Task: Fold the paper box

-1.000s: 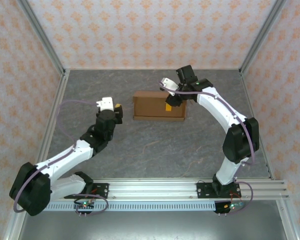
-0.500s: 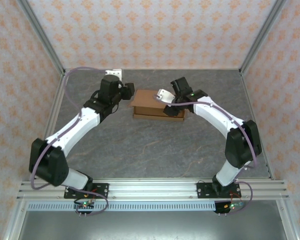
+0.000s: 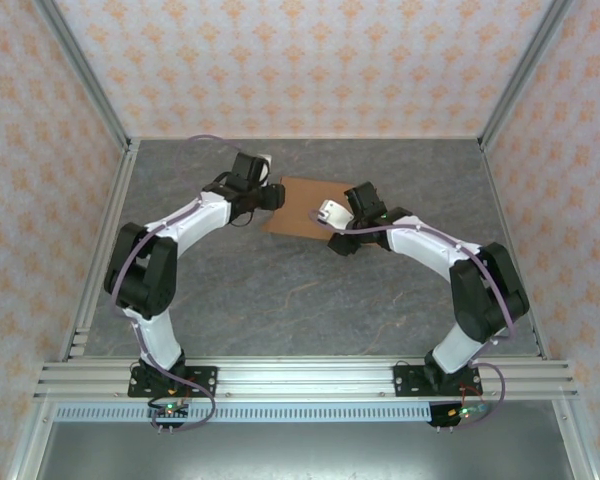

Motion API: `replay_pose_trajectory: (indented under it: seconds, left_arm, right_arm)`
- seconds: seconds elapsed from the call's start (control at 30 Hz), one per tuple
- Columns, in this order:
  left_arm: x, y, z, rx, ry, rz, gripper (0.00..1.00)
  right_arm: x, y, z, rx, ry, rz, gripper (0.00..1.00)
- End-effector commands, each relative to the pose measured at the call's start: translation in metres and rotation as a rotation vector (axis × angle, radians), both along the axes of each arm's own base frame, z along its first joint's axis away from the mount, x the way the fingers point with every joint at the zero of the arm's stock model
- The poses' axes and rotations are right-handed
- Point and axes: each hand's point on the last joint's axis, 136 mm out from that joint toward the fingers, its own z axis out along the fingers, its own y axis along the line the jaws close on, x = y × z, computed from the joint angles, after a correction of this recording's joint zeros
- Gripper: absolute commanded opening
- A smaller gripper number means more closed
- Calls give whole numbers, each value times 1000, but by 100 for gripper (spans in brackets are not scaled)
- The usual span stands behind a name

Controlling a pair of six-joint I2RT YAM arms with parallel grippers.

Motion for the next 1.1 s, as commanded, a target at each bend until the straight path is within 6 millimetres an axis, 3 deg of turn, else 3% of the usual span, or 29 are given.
replay_pose_trajectory:
  seconds: [0.0,0.2,0.23,0.27,0.4,0.47,0.53,0.63,0.73,0.9,1.07]
  left_arm:
    - [-3,-4,-13,8,50,-47,56]
    - [-8,-5,-35,8,93,-46,55]
    - [-8,-5,-37,9,93,-42,55]
    - [-9,-4,-52,19,119,-40,55]
    - [-11,-4,-61,21,135,-37,54]
    - [-12,-3,-63,16,134,-32,54]
    - [-12,-4,-64,9,135,-33,54]
    - [-13,-5,-65,4,137,-33,54]
    - [-14,-5,-65,-2,136,-32,54]
    - [-14,-5,-66,-1,140,-29,54]
    - [-15,-4,-70,4,147,-25,54]
  right_arm:
    - [0,5,-3,35,-4,-21,49]
    - [-4,12,12,100,13,-26,54]
    - [-7,15,19,132,13,-28,55]
    - [-9,17,30,171,8,-32,55]
    - [-17,28,73,338,-3,-66,61]
    - [-15,23,85,396,11,-130,63]
    - [0,3,90,456,34,-285,63]
    - [34,-52,76,511,85,-622,64]
    - [55,-102,41,488,168,-883,65]
    - [69,-105,7,496,291,-956,65]
    - [71,-108,-25,458,361,-997,62]
